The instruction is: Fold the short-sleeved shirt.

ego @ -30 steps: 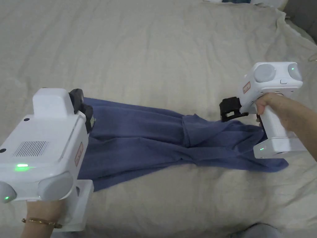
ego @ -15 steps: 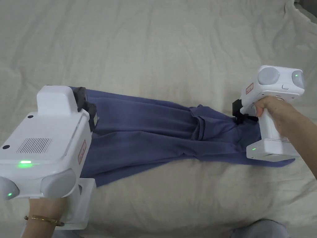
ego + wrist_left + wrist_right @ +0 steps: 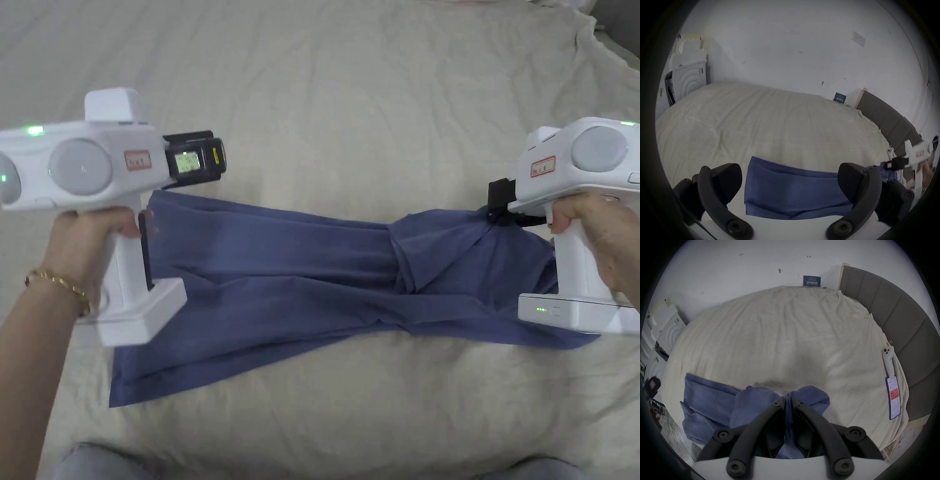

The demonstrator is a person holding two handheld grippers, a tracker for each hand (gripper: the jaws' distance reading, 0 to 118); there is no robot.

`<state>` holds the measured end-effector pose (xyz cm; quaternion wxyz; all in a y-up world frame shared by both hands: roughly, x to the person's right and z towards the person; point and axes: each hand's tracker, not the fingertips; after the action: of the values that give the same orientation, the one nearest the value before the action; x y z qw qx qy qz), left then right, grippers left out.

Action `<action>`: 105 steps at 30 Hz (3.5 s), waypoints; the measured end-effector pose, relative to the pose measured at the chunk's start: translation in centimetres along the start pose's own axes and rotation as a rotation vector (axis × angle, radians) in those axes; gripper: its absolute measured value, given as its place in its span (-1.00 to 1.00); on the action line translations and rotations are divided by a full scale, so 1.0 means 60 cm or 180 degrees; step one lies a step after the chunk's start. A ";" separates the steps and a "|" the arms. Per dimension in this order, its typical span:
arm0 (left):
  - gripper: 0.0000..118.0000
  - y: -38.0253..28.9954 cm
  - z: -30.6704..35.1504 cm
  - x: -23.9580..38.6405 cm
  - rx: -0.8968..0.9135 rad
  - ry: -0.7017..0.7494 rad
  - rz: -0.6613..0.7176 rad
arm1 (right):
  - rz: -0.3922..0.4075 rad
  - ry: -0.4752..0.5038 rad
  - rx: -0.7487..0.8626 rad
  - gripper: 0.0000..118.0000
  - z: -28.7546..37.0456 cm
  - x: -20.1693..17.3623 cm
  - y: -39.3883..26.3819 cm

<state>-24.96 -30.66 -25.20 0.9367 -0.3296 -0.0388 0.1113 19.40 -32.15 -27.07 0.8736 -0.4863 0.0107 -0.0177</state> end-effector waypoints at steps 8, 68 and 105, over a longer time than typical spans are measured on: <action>1.00 0.037 -0.153 -0.034 -0.1136 0.0815 -0.0798 | -0.0029 0.0069 0.0093 -0.89 0.005 0.001 -0.007; -1.00 0.546 0.242 0.077 0.1901 0.1350 -0.0656 | -0.0116 -0.0506 0.2282 -0.90 0.461 -0.058 0.433; -1.00 0.267 -0.301 0.049 0.0703 0.1317 -0.0761 | -0.0665 -0.0647 0.1191 -0.90 -0.096 0.053 0.341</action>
<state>-22.43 -28.81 -49.31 0.9616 -0.2341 0.1273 -0.0663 22.79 -26.41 -47.54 0.9385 -0.3137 -0.1311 -0.0607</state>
